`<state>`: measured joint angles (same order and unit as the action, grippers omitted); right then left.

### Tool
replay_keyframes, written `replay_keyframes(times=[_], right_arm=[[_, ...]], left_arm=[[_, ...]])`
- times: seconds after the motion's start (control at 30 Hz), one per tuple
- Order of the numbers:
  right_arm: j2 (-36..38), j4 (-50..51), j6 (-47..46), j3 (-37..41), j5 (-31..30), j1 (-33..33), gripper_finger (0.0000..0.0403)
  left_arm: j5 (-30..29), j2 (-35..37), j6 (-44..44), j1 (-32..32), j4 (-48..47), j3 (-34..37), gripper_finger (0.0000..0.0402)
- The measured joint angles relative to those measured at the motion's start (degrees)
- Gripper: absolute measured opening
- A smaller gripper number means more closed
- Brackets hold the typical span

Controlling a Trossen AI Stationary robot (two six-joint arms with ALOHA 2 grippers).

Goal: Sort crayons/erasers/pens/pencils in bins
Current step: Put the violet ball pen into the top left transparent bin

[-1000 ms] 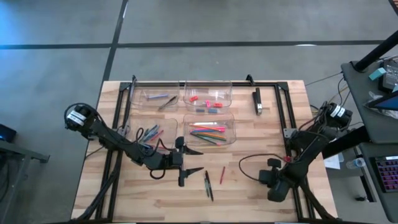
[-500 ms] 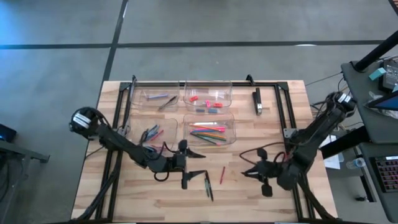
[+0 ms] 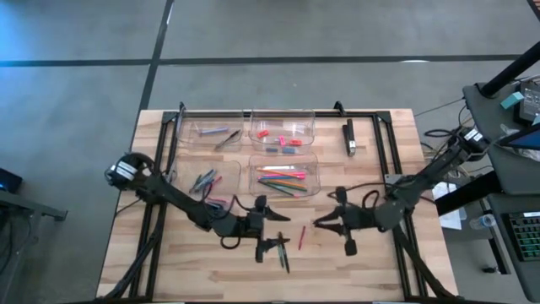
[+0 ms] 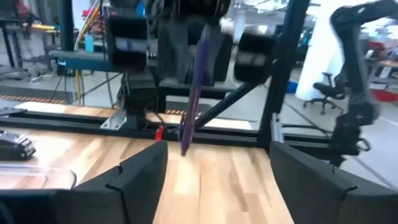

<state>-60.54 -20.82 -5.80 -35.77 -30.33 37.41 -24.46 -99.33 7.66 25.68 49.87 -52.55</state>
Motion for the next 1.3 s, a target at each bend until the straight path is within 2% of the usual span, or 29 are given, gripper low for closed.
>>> replay_keyframes(times=[0.13,0.37,0.83,0.93,1.03,1.3], right_arm=[[-0.6,-3.9,0.9,0.0,4.0,-3.1,0.0029],[-2.0,-7.2,1.0,0.0,5.4,-5.5,0.0028],[-3.8,-12.0,1.6,0.0,7.9,-6.5,0.0028],[-4.0,-13.0,1.6,0.0,7.9,-6.8,0.0028],[-4.0,-13.3,1.8,0.0,7.9,-7.1,0.0028],[-4.0,-13.9,2.0,0.0,7.8,-7.5,0.0028]], left_arm=[[0.1,-3.2,0.1,-1.4,-0.3,-3.1,0.0300],[0.0,-8.2,1.1,-3.2,-0.3,-8.1,0.0351],[-0.1,-13.6,1.0,-5.2,-0.3,-14.5,0.0350],[0.0,-14.0,1.0,-5.5,-0.4,-14.9,0.0320],[0.0,-14.0,1.0,-5.7,-0.2,-15.0,0.0270],[0.0,-14.0,1.0,-5.9,-0.4,-15.2,0.0086]])
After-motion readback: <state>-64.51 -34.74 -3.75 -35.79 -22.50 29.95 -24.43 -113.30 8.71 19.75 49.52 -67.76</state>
